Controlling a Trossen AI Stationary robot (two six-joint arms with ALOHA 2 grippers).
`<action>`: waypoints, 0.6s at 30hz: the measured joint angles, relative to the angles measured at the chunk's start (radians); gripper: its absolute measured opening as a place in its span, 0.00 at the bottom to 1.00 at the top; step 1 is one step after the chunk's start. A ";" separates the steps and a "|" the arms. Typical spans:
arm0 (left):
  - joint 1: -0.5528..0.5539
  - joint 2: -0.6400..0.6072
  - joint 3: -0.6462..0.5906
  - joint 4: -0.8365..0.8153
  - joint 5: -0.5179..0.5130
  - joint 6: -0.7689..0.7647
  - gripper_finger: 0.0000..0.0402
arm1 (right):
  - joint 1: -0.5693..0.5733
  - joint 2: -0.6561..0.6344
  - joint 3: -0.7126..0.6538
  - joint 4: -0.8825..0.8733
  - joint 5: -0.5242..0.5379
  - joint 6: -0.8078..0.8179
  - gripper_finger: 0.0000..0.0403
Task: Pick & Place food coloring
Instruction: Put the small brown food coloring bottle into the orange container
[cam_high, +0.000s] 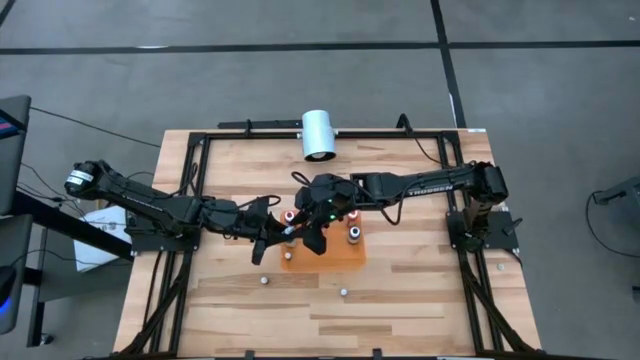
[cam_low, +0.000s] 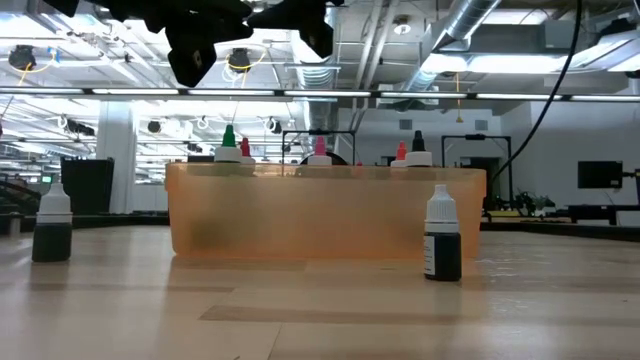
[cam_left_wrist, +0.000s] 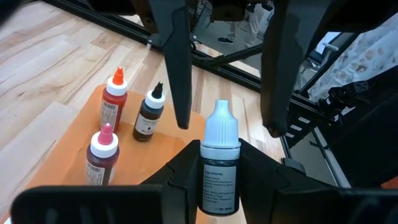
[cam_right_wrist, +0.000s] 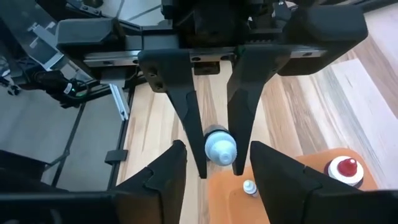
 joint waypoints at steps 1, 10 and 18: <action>0.000 0.000 0.000 0.000 0.000 0.000 0.19 | 0.000 0.000 0.000 0.000 0.000 0.000 0.41; 0.000 0.000 0.000 0.000 0.000 0.000 0.19 | 0.000 0.000 0.000 0.000 -0.002 0.000 0.34; 0.000 0.000 0.000 0.003 0.000 0.000 0.19 | 0.000 0.000 0.000 0.000 -0.002 0.000 0.29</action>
